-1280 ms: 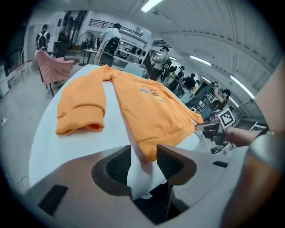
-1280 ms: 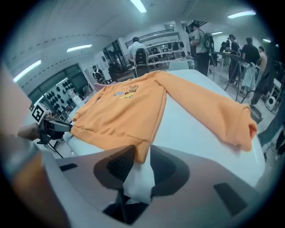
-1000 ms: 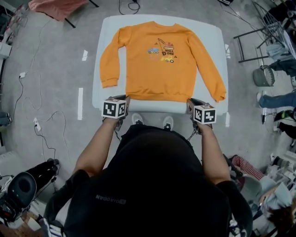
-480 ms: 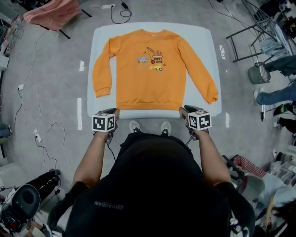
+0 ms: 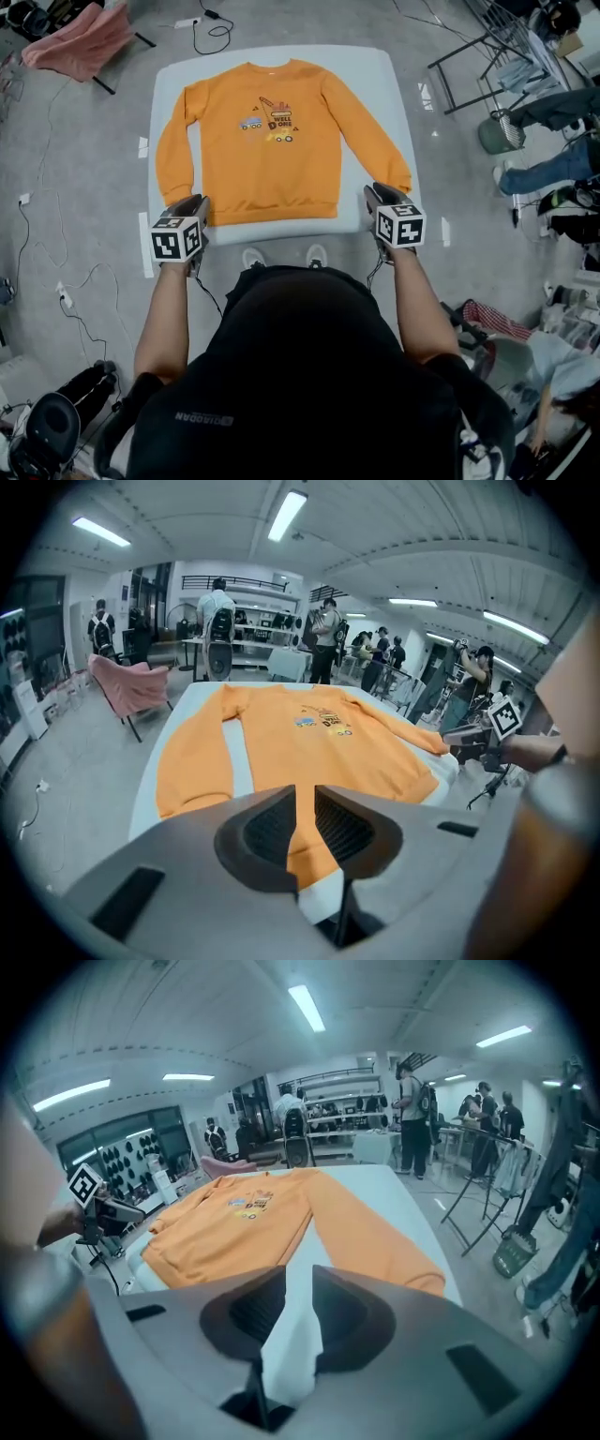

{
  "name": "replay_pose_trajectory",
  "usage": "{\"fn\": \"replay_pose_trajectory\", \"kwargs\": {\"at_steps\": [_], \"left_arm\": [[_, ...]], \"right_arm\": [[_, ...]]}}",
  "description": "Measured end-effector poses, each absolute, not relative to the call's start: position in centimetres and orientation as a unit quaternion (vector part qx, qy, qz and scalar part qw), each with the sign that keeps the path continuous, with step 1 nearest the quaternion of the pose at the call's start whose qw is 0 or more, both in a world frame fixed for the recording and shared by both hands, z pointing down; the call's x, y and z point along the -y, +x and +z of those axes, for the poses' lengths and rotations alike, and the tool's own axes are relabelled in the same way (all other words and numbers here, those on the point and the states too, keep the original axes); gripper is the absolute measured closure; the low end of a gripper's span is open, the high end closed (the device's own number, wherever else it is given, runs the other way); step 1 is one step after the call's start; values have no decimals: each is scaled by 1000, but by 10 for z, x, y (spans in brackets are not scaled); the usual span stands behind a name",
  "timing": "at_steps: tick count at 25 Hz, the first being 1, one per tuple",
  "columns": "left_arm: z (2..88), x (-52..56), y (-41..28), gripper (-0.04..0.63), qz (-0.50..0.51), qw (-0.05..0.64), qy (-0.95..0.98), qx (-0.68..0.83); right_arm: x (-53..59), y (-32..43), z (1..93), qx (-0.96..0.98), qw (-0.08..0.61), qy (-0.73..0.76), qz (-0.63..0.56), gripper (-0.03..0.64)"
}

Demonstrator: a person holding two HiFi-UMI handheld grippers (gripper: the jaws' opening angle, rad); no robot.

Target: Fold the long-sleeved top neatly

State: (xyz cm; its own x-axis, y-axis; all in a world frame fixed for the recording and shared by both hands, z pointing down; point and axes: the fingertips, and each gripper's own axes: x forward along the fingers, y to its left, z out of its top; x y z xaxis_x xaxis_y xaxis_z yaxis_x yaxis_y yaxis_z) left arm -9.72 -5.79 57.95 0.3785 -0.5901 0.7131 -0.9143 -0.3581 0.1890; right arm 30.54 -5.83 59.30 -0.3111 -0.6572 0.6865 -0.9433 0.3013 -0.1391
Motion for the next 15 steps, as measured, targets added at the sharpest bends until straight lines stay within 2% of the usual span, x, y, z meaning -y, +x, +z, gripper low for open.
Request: {"fn": "replay_pose_trajectory", "kwargs": {"at_steps": [5,10,15], "left_arm": [[570,59,-48,589,264,275,802,460],[568,55,-19,589,261,280,813,437],[571,50,-5,589,275,282,809,437]], "right_arm": [[60,338,573,752,255,560,236,543],[56,395,579,707,272,613,224,553],[47,451,608,638,255,668,286,538]]}}
